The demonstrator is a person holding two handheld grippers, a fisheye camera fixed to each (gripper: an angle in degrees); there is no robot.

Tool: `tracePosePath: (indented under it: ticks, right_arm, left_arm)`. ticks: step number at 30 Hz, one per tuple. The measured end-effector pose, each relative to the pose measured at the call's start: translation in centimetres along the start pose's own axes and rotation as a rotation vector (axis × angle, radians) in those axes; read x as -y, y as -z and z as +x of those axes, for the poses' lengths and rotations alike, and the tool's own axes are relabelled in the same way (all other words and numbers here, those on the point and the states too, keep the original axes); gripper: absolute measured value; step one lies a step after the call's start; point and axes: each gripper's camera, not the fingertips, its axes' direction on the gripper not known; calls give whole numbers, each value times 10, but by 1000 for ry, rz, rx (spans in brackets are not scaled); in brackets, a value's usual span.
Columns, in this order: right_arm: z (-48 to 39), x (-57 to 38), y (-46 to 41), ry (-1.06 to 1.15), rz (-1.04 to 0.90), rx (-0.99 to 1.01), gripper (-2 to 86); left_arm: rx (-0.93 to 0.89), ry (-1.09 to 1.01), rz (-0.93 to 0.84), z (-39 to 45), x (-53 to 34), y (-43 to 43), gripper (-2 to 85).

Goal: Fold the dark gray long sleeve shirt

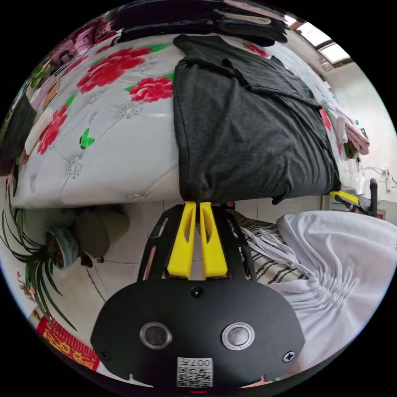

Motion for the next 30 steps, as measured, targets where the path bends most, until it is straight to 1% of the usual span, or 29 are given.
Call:
tracePosePath:
  ticks: [2, 4, 5, 7, 9, 11, 13, 14, 16, 18, 21, 22, 23, 24, 25, 26, 27, 28, 29, 30]
  right_arm:
    - [13, -5, 22, -17, 95, 41, 3]
    - [38, -14, 58, -89, 247, 103, 2]
    - [45, -16, 67, -111, 288, 118, 2]
    - [73, -24, 96, -200, 431, 179, 5]
    - [89, -25, 103, -267, 466, 212, 9]
    - [95, -24, 96, -284, 423, 233, 24]
    - [87, -27, 70, -265, 304, 253, 42]
    - [83, -29, 63, -255, 278, 245, 47]
    - [66, -43, 37, -238, 194, 167, 60]
    - [58, -47, 19, -228, 136, 142, 66]
    - [52, -37, -1, -194, 72, 175, 69]
    - [51, -28, -6, -178, 45, 166, 67]
    - [50, -24, -9, -171, 35, 160, 66]
    - [51, -17, -10, -189, 1, 96, 57]
    - [51, -14, -12, -158, -43, 11, 44]
    - [51, -14, -13, -138, -52, -14, 36]
    - [54, -15, -12, -97, -57, 8, 22]
    - [59, -18, -6, -74, -35, 96, 15]
    - [64, -20, -3, -74, -22, 142, 11]
    - [74, -24, 4, -90, 9, 225, 7]
  left_arm:
    - [-79, -76, 56, 1, 5, 23, -5]
    - [-147, -89, 128, -6, 6, 48, -6]
    - [-188, -72, 189, -14, 7, 64, -5]
    - [-232, -38, 266, -28, 11, 84, -1]
    - [-248, -6, 299, -38, 18, 90, 9]
    - [-225, 12, 261, -43, 27, 78, 59]
    - [-209, 16, 195, -41, 28, 63, 81]
    - [-189, 14, 179, -39, 24, 57, 90]
    - [-160, 13, 169, -36, 14, 49, 96]
    - [-134, 4, 163, -35, 8, 43, 97]
    - [-129, -8, 114, -32, 13, 29, 93]
    - [-105, -28, 76, -28, 20, 22, 88]
    - [-39, -52, 59, -22, 25, 19, 66]
    - [11, -67, 53, -19, 27, 18, 54]
    - [89, -116, 39, -14, 30, 17, 37]
    - [106, -173, 26, -11, 32, 16, 22]
    - [91, -197, 19, -11, 33, 16, 16]
    - [37, -230, -1, -14, 35, 16, 8]
    - [-22, -244, -21, -20, 37, 17, 3]
    - [-50, -242, -21, -24, 37, 19, 1]
